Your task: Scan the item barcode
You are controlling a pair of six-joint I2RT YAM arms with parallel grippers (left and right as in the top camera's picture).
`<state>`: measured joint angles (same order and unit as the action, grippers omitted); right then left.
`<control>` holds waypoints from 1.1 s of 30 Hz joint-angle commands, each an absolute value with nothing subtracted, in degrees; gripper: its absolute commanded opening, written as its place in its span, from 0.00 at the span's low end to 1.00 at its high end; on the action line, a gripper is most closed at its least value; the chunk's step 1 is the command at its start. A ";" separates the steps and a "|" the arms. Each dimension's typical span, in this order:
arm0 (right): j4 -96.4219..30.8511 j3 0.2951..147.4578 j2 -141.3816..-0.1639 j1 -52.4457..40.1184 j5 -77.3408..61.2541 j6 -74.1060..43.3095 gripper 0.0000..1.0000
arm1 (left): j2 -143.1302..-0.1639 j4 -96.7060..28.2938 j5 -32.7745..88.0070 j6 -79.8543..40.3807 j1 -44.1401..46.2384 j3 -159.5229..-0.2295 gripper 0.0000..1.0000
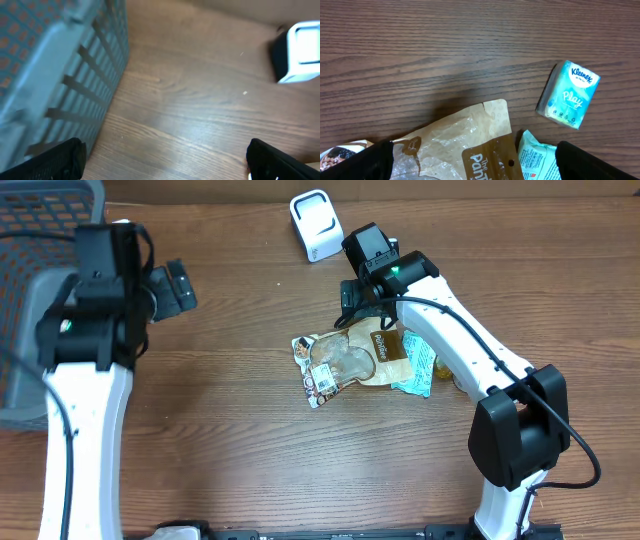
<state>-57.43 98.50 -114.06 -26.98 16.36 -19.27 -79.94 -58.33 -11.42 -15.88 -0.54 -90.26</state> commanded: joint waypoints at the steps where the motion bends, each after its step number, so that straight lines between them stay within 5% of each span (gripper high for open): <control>1: -57.06 98.41 -114.24 -26.55 16.86 -19.53 1.00 | -74.72 -58.28 -12.01 -15.20 -1.10 -91.13 1.00; 33: -57.06 98.41 -114.24 -26.55 16.86 -19.53 1.00 | -66.57 -58.72 -15.44 -15.20 -1.10 -91.02 1.00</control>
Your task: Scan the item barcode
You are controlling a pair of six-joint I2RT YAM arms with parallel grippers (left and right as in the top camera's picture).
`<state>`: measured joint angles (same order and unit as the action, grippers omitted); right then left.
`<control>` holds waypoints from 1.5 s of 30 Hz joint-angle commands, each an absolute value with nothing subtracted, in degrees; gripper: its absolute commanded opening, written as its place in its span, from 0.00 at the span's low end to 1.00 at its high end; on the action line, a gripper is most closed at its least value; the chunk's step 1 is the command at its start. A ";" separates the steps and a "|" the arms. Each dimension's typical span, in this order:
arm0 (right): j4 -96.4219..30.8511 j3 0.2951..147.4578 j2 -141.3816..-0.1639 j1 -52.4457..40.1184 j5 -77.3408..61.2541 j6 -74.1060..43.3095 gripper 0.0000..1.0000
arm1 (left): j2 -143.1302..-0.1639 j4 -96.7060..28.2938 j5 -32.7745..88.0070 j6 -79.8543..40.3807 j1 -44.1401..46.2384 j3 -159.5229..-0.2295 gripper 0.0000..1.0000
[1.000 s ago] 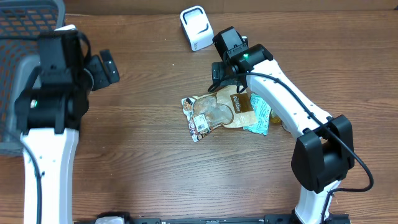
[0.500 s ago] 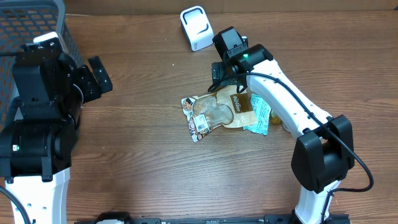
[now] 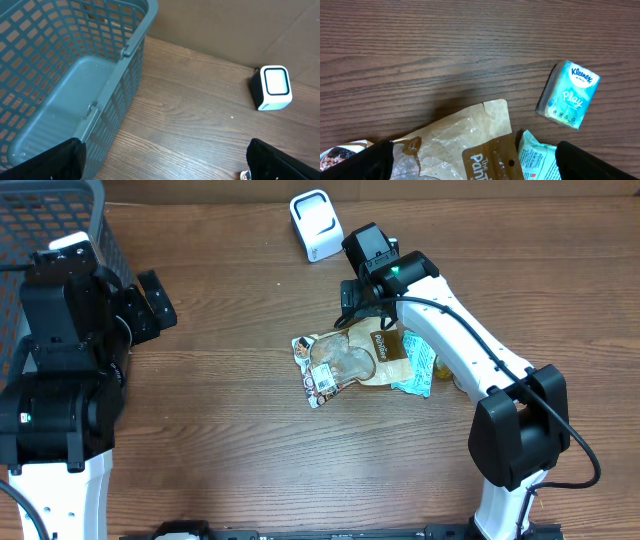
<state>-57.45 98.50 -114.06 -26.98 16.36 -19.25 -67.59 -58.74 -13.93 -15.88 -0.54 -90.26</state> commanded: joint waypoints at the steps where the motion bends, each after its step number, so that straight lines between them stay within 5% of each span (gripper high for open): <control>1: -57.06 98.41 -114.24 -26.55 16.86 -19.53 1.00 | -66.57 -58.78 -15.42 -15.18 -1.10 -91.02 0.99; 13: -57.06 98.41 -114.24 -26.55 16.86 -19.53 1.00 | -66.26 -63.77 -5.04 -15.49 -1.10 -83.35 1.00; 32: -57.06 98.41 -114.24 -26.55 16.86 -19.53 1.00 | -58.96 -20.78 4.14 -21.47 -1.10 -36.84 0.99; 45: -57.06 98.41 -114.24 -26.55 16.86 -19.53 1.00 | -58.37 -1.39 3.66 -21.65 -1.06 -20.27 0.99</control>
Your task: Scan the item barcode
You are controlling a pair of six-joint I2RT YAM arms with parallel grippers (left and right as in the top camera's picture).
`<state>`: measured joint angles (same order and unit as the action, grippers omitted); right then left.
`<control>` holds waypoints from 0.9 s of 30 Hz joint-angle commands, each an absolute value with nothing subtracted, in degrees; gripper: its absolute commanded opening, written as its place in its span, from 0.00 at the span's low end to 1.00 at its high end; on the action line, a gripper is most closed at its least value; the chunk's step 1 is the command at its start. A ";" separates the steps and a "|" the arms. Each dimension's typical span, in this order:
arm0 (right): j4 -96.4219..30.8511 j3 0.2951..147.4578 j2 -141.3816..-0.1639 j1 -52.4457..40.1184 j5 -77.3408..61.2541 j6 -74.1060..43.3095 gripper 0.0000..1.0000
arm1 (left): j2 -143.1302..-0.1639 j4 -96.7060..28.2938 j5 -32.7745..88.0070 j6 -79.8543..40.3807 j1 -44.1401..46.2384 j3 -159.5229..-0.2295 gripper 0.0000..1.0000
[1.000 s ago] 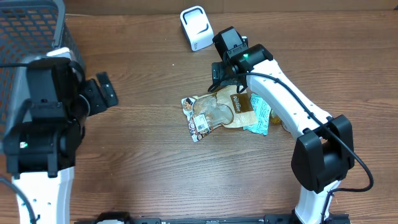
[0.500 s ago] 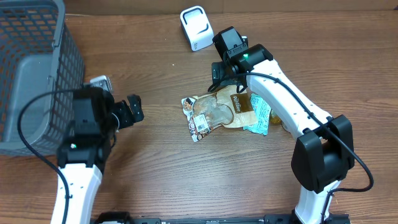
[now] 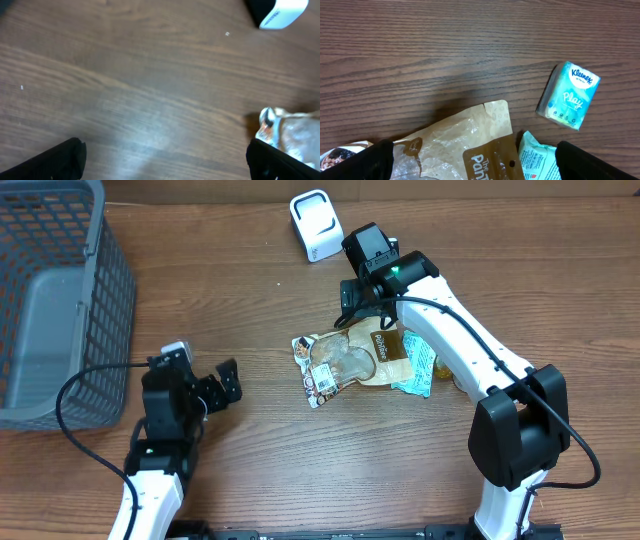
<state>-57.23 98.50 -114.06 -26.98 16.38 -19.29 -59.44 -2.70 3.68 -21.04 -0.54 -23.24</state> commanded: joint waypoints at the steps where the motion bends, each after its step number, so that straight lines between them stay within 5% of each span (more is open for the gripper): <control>1: -57.06 98.41 -114.24 -26.55 16.86 -19.53 1.00 | -58.37 -0.84 3.38 -21.67 -1.06 -19.46 1.00; 17: -57.06 98.41 -114.24 -26.55 16.86 -19.53 1.00 | -58.37 8.95 3.49 -21.50 -1.06 -12.84 0.99; 27: -57.06 98.41 -114.24 -26.55 16.88 -19.53 1.00 | -56.21 25.43 3.68 -21.91 -1.08 -0.19 1.00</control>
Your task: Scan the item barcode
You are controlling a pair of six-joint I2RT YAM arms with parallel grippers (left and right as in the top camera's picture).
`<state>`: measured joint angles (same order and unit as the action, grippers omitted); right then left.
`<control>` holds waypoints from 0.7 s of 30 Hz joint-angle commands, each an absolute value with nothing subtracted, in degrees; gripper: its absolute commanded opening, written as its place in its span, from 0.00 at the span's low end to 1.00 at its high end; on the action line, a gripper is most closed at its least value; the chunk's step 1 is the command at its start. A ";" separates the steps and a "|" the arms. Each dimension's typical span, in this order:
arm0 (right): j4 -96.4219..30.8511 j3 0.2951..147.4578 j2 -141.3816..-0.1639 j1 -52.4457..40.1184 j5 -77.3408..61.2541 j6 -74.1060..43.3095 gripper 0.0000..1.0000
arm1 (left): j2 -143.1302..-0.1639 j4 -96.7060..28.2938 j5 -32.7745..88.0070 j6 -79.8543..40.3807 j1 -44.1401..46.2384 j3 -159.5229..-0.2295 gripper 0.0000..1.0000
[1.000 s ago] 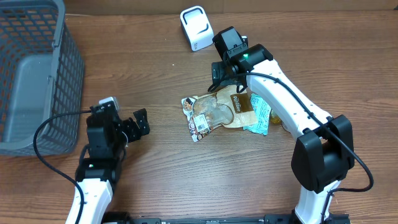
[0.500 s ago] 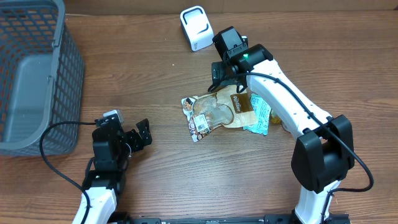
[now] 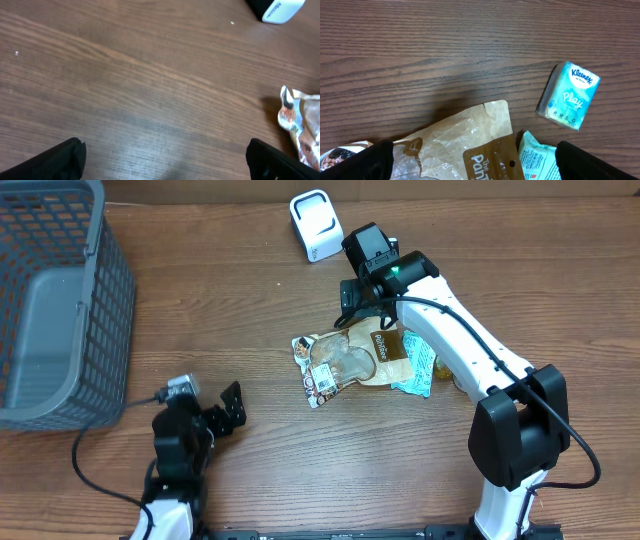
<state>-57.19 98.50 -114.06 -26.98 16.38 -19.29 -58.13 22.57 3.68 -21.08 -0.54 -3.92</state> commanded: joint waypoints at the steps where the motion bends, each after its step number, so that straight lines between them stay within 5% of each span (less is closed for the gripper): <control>1: -57.06 98.41 -114.24 -26.55 16.86 -19.53 1.00 | -55.72 24.36 3.62 -21.87 -1.10 -0.36 1.00; 21: -57.06 98.41 -114.24 -26.55 16.86 -19.53 1.00 | -35.81 3.22 2.74 -21.63 -1.04 -0.27 1.00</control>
